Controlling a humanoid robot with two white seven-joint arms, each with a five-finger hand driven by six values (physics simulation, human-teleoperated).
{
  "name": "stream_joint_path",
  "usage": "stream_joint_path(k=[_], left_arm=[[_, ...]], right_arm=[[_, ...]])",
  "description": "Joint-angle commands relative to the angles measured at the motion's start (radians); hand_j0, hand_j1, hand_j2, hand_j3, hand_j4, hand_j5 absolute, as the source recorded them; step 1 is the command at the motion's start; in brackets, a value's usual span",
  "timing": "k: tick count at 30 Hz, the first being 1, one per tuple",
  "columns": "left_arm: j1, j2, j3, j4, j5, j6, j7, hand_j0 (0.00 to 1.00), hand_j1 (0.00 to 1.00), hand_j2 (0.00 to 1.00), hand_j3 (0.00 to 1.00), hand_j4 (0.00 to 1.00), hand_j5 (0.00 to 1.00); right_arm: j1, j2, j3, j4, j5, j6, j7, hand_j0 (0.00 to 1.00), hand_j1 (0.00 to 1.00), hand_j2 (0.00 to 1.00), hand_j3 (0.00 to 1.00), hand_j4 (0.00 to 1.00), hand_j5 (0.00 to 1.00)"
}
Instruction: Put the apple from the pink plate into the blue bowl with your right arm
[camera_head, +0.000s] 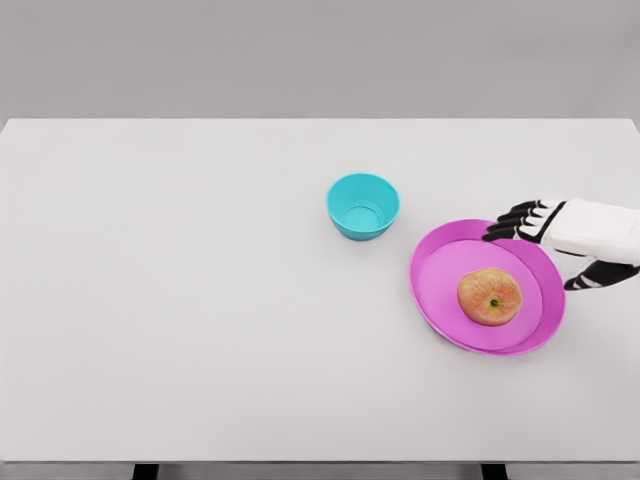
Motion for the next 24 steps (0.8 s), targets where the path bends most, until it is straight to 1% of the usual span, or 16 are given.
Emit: stream_joint_path(k=[1, 4, 5, 10, 11, 16, 19, 20, 21, 24], left_arm=[[0.002, 0.0, 0.0, -0.001, 0.001, 0.0, 0.0, 1.0, 1.0, 1.0, 1.0, 1.0, 1.0], [0.0, 0.0, 0.0, -0.003, 0.002, 0.0, -0.001, 1.0, 1.0, 1.0, 1.0, 1.0, 1.0], [0.0, 0.0, 0.0, -0.004, 0.002, 0.0, 0.0, 1.0, 1.0, 1.0, 1.0, 1.0, 1.0], [0.0, 0.0, 0.0, -0.006, 0.002, 0.0, -0.001, 1.0, 1.0, 1.0, 1.0, 1.0, 1.0], [0.0, 0.0, 0.0, -0.006, 0.002, 0.0, 0.0, 1.0, 1.0, 1.0, 1.0, 1.0, 1.0], [0.0, 0.0, 0.0, -0.006, 0.002, 0.0, 0.0, 1.0, 1.0, 1.0, 1.0, 1.0, 1.0], [0.0, 0.0, 0.0, -0.006, 0.002, 0.0, 0.0, 1.0, 1.0, 1.0, 1.0, 1.0, 1.0], [0.0, 0.0, 0.0, -0.006, 0.002, 0.0, 0.0, 1.0, 1.0, 1.0, 1.0, 1.0, 1.0], [0.0, 0.0, 0.0, -0.006, 0.002, 0.0, 0.0, 1.0, 1.0, 1.0, 1.0, 1.0, 1.0], [0.0, 0.0, 0.0, -0.006, 0.002, 0.0, 0.0, 1.0, 1.0, 1.0, 1.0, 1.0, 1.0]], right_arm=[[0.0, -0.006, -0.011, -0.002, -0.009, 0.003, -0.001, 1.0, 1.0, 1.0, 1.0, 1.0, 1.0], [0.008, 0.011, -0.009, -0.003, -0.023, 0.003, -0.001, 1.0, 1.0, 1.0, 1.0, 1.0, 1.0], [0.031, 0.027, -0.006, -0.003, -0.023, 0.003, -0.001, 1.0, 1.0, 1.0, 1.0, 1.0, 1.0], [0.037, 0.076, 0.003, -0.006, -0.025, 0.003, -0.001, 1.0, 1.0, 1.0, 1.0, 1.0, 1.0], [0.048, 0.087, 0.008, -0.006, -0.025, 0.003, -0.001, 1.0, 1.0, 1.0, 1.0, 1.0, 1.0], [0.048, 0.089, 0.009, -0.005, -0.025, 0.003, -0.001, 1.0, 1.0, 1.0, 1.0, 1.0, 1.0], [0.049, 0.092, 0.038, -0.005, -0.025, 0.003, -0.001, 1.0, 1.0, 1.0, 1.0, 1.0, 1.0], [0.049, 0.109, 0.038, -0.005, -0.026, 0.003, -0.001, 1.0, 1.0, 1.0, 1.0, 1.0, 1.0], [0.048, 0.104, 0.063, -0.005, -0.028, 0.003, -0.001, 1.0, 1.0, 1.0, 1.0, 1.0, 1.0], [0.044, 0.099, 0.071, -0.003, -0.028, 0.003, -0.001, 1.0, 1.0, 1.0, 1.0, 1.0, 1.0]])
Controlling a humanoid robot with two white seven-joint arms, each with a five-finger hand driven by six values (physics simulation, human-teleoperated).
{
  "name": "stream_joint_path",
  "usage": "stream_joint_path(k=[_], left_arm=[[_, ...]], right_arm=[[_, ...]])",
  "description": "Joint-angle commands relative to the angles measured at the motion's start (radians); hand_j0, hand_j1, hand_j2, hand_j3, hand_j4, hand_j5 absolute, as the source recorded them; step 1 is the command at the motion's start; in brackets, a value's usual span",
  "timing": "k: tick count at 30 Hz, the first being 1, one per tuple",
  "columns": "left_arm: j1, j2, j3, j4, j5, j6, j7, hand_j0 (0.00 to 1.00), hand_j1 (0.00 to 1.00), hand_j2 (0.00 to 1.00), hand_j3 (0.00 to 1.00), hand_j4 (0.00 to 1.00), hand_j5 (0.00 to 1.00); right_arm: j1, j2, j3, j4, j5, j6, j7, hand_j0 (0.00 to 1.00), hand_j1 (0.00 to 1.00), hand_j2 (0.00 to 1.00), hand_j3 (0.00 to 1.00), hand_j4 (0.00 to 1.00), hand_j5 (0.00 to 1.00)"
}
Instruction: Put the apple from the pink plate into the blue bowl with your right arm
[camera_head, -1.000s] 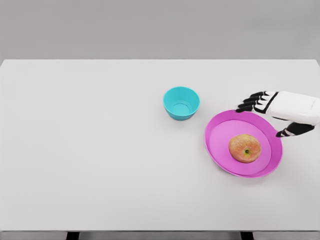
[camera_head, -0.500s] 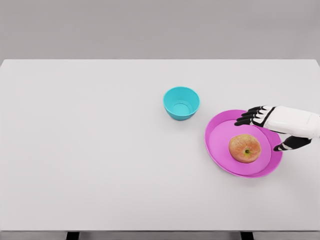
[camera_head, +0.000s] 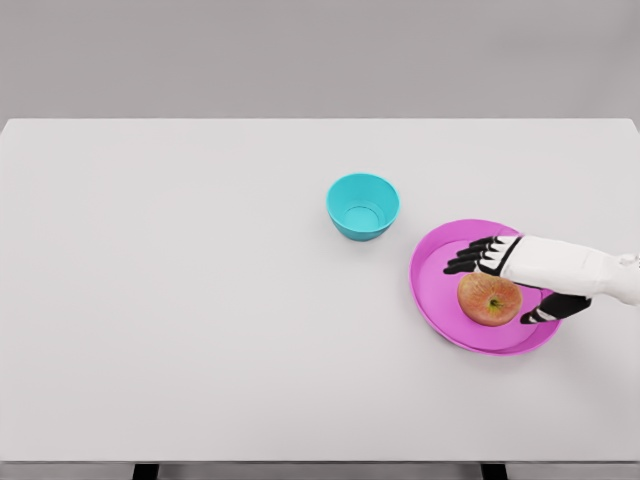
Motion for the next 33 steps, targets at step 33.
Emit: stream_joint_path(k=[33], left_arm=[[0.002, 0.0, 0.0, 0.009, -0.001, 0.0, 0.0, 1.0, 1.0, 1.0, 1.0, 1.0, 1.0]], right_arm=[[-0.094, 0.012, 0.125, 0.12, 0.044, 0.003, 0.0, 1.0, 1.0, 1.0, 1.0, 1.0, 1.0]])
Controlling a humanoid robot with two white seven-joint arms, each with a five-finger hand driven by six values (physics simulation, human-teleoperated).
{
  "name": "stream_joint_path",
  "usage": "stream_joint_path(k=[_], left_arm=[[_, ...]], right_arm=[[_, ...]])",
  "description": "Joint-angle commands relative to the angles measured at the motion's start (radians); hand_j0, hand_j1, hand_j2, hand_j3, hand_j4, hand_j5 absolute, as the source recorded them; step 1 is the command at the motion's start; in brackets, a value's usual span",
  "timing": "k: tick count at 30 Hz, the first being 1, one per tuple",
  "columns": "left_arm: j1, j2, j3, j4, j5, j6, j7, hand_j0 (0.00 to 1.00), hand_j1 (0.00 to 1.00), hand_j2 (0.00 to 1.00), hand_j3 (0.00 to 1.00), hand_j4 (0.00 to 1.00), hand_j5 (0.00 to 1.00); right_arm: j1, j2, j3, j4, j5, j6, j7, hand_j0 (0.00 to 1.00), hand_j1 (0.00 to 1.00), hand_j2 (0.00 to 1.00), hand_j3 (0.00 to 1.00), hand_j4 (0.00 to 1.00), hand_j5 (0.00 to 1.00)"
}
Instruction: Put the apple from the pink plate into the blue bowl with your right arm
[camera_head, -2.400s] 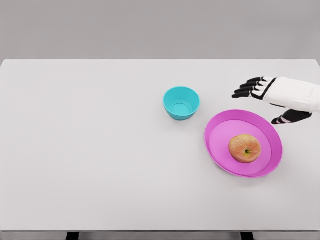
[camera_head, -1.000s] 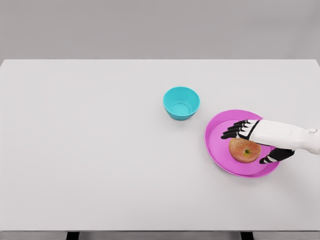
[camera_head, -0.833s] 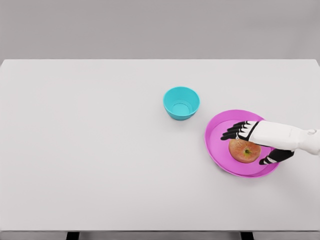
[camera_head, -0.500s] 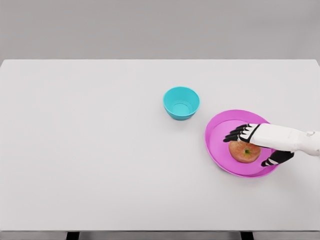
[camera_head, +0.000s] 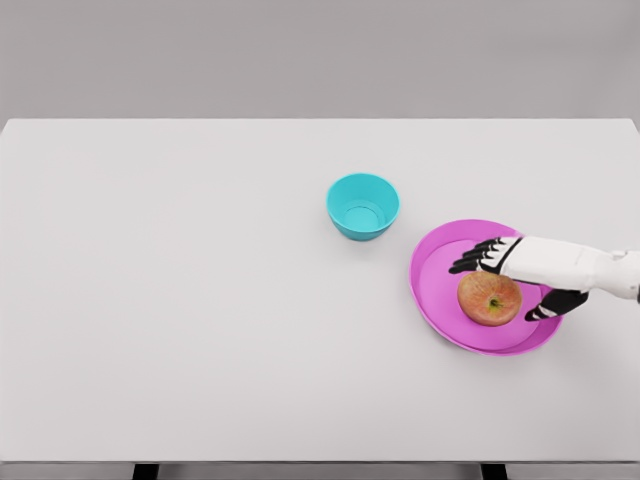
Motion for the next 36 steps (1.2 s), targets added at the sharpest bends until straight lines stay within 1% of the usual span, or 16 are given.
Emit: stream_joint_path(k=[1, 8, 12, 15, 17, 20, 22, 23, 24, 27, 30, 34, 36], left_arm=[[0.0, 0.0, 0.001, 0.0, 0.001, 0.0, 0.0, 1.0, 1.0, 1.0, 1.0, 1.0, 1.0], [0.0, 0.0, -0.001, 0.0, 0.002, 0.0, 0.0, 1.0, 1.0, 1.0, 1.0, 1.0, 1.0], [0.0, 0.0, -0.001, 0.002, 0.001, 0.0, 0.0, 1.0, 1.0, 1.0, 1.0, 1.0, 1.0], [0.0, 0.0, -0.001, 0.0, 0.001, 0.0, 0.0, 1.0, 1.0, 1.0, 1.0, 1.0, 1.0], [0.0, 0.0, -0.001, 0.002, 0.001, 0.0, 0.0, 1.0, 1.0, 1.0, 1.0, 1.0, 1.0], [0.0, 0.0, -0.001, 0.002, 0.001, 0.0, 0.0, 1.0, 1.0, 1.0, 1.0, 1.0, 1.0], [0.002, 0.0, -0.001, 0.002, 0.001, 0.0, 0.0, 1.0, 1.0, 1.0, 1.0, 1.0, 1.0], [0.002, 0.0, -0.001, 0.002, 0.001, 0.0, 0.0, 1.0, 1.0, 1.0, 1.0, 1.0, 1.0], [0.002, 0.0, -0.001, 0.002, 0.001, 0.0, -0.002, 1.0, 1.0, 1.0, 1.0, 1.0, 1.0], [0.002, 0.0, -0.001, 0.002, 0.001, 0.0, 0.0, 1.0, 1.0, 1.0, 1.0, 1.0, 1.0], [0.005, 0.0, -0.001, 0.002, 0.001, 0.0, 0.0, 1.0, 1.0, 1.0, 1.0, 1.0, 1.0], [0.006, 0.0, -0.001, 0.002, 0.001, 0.0, 0.0, 1.0, 1.0, 1.0, 1.0, 1.0, 1.0], [0.006, 0.0, -0.001, 0.002, 0.001, 0.0, 0.0, 1.0, 1.0, 1.0, 1.0, 1.0, 1.0]], right_arm=[[0.0, -0.001, 0.02, 0.011, -0.006, 0.002, 0.0, 1.0, 1.0, 1.0, 1.0, 1.0, 1.0], [-0.003, -0.001, 0.034, 0.028, -0.005, 0.002, 0.0, 1.0, 1.0, 1.0, 1.0, 1.0, 1.0], [-0.023, -0.001, 0.038, 0.026, -0.005, 0.002, 0.0, 1.0, 1.0, 1.0, 1.0, 1.0, 1.0], [-0.028, 0.001, 0.052, 0.026, -0.005, 0.002, 0.0, 1.0, 1.0, 1.0, 1.0, 1.0, 1.0], [-0.052, 0.001, 0.083, 0.026, -0.005, 0.002, 0.0, 1.0, 1.0, 1.0, 1.0, 1.0, 1.0], [-0.052, 0.001, 0.095, 0.031, -0.005, 0.002, 0.0, 1.0, 1.0, 1.0, 1.0, 1.0, 1.0], [-0.052, 0.022, 0.098, 0.054, 0.01, 0.002, 0.0, 1.0, 1.0, 1.0, 1.0, 1.0, 1.0], [-0.052, 0.039, 0.098, 0.057, 0.021, 0.002, 0.0, 0.96, 0.96, 0.96, 0.96, 0.96, 0.96], [-0.054, 0.044, 0.098, 0.065, 0.023, 0.002, 0.0, 0.85, 0.85, 0.85, 0.85, 0.85, 0.85], [-0.054, 0.042, 0.093, 0.069, 0.023, 0.002, 0.0, 0.71, 0.71, 0.71, 0.71, 0.71, 0.71], [-0.055, 0.042, 0.09, 0.071, 0.023, 0.002, 0.0, 0.67, 0.67, 0.67, 0.67, 0.67, 0.67], [-0.06, 0.044, 0.089, 0.069, 0.023, 0.002, 0.0, 0.64, 0.64, 0.64, 0.64, 0.64, 0.64], [-0.06, 0.045, 0.086, 0.069, 0.024, 0.002, 0.0, 0.6, 0.6, 0.6, 0.6, 0.6, 0.6]])
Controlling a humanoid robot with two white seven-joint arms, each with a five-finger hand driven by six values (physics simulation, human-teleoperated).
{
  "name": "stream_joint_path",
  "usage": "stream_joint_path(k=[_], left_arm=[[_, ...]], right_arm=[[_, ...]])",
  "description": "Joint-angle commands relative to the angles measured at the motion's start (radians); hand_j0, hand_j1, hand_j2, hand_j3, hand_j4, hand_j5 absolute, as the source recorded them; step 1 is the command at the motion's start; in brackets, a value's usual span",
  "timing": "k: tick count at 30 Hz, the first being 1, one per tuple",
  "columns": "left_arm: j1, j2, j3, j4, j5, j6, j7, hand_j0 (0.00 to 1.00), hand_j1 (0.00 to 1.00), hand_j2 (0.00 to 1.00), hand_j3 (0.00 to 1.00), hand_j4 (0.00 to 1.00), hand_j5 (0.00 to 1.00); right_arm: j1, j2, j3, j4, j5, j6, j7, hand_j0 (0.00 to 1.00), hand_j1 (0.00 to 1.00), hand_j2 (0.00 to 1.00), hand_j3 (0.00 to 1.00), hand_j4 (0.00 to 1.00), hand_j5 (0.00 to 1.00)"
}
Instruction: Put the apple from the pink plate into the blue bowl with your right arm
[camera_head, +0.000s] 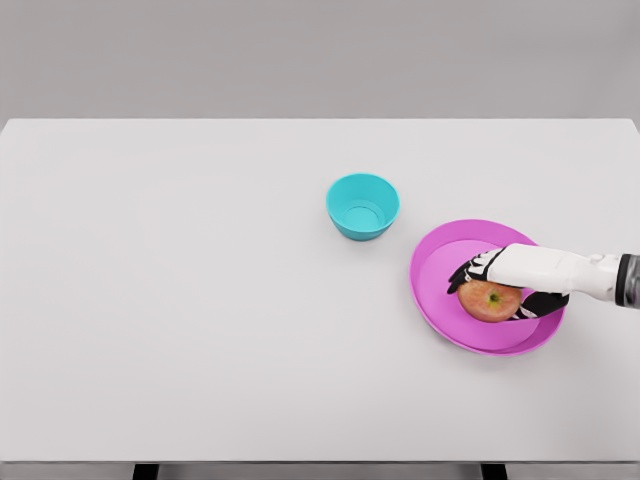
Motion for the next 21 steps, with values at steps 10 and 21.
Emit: stream_joint_path(k=[10, 21], left_arm=[[0.005, 0.0, 0.0, 0.0, 0.001, 0.0, 0.0, 1.0, 1.0, 1.0, 1.0, 1.0, 1.0], [0.005, 0.0, 0.0, 0.0, 0.001, 0.0, 0.0, 1.0, 1.0, 1.0, 1.0, 1.0, 1.0]], right_arm=[[-0.012, 0.023, -0.02, -0.012, 0.003, -0.004, 0.002, 0.49, 0.49, 0.49, 0.49, 0.49, 0.49], [-0.094, 0.112, -0.047, -0.007, 0.005, -0.004, 0.002, 0.48, 0.48, 0.48, 0.48, 0.48, 0.48]])
